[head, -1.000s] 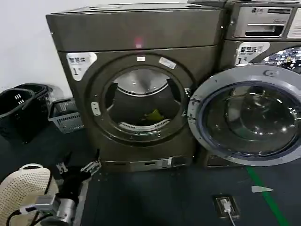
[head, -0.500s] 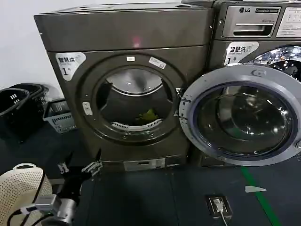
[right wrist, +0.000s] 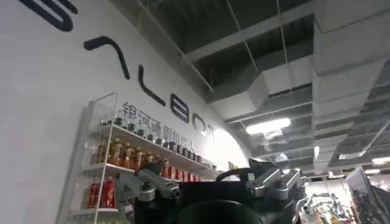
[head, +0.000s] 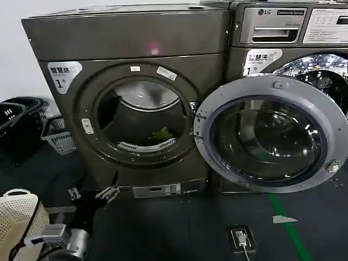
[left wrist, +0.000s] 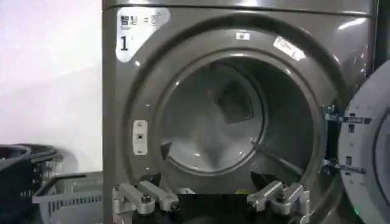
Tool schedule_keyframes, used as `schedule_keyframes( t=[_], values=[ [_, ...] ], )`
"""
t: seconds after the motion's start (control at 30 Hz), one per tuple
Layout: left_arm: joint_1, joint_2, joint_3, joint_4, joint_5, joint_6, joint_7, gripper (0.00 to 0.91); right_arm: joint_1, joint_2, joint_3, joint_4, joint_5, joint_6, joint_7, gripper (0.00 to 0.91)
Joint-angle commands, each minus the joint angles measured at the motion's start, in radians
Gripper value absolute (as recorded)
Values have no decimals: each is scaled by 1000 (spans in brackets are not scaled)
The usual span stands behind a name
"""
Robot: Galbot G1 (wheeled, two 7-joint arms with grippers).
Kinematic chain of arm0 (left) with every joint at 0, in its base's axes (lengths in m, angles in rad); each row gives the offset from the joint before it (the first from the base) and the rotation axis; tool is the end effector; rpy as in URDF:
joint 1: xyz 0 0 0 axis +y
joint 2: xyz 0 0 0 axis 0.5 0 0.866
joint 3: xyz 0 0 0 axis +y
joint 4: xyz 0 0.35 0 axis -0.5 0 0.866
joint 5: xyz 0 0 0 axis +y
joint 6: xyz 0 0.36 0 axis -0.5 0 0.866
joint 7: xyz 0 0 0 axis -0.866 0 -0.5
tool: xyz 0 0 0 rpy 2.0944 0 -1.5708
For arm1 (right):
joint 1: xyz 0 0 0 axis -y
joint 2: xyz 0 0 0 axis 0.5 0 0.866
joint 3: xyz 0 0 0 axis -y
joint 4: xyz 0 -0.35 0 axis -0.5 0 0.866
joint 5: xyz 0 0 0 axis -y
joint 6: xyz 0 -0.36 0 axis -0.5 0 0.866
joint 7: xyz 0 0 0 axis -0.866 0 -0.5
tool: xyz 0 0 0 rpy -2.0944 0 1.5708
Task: Grasp the clothes from the dryer.
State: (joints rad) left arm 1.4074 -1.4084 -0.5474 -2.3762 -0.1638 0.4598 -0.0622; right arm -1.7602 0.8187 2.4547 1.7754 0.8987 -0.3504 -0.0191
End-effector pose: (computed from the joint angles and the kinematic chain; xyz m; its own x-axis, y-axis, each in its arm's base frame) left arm 0.2022 0.0205 -0.1705 -0.9989 0.0428 0.0208 0.0431 0.9990 0.0135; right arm -0.0788 -0.4300 0.0988 -0.3863 0.7307 -0.5629 0.8735 0.4858 0.0312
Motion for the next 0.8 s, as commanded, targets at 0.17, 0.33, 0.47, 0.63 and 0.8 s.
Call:
schedule_keyframes(
  t=[0.17, 0.33, 0.47, 0.63, 0.8],
  values=[
    [-2, 0, 5, 0, 0, -15, 11, 907, 5, 2, -1, 8, 13, 15, -26, 907],
    [-8, -1, 8, 1, 0, -24, 12, 907, 2, 4, 3, 1, 14, 60, -42, 907],
    [-12, 0, 9, 6, 1, -22, 16, 907, 0, 6, 4, -3, 20, 71, -43, 907],
    [-18, 5, 11, 3, -26, -26, 17, 907, -7, 9, 4, -2, 31, 81, -46, 907],
    [-21, 5, 18, 8, -21, -25, 17, 907, -13, 6, 8, 4, 36, 81, -49, 907]
  ],
)
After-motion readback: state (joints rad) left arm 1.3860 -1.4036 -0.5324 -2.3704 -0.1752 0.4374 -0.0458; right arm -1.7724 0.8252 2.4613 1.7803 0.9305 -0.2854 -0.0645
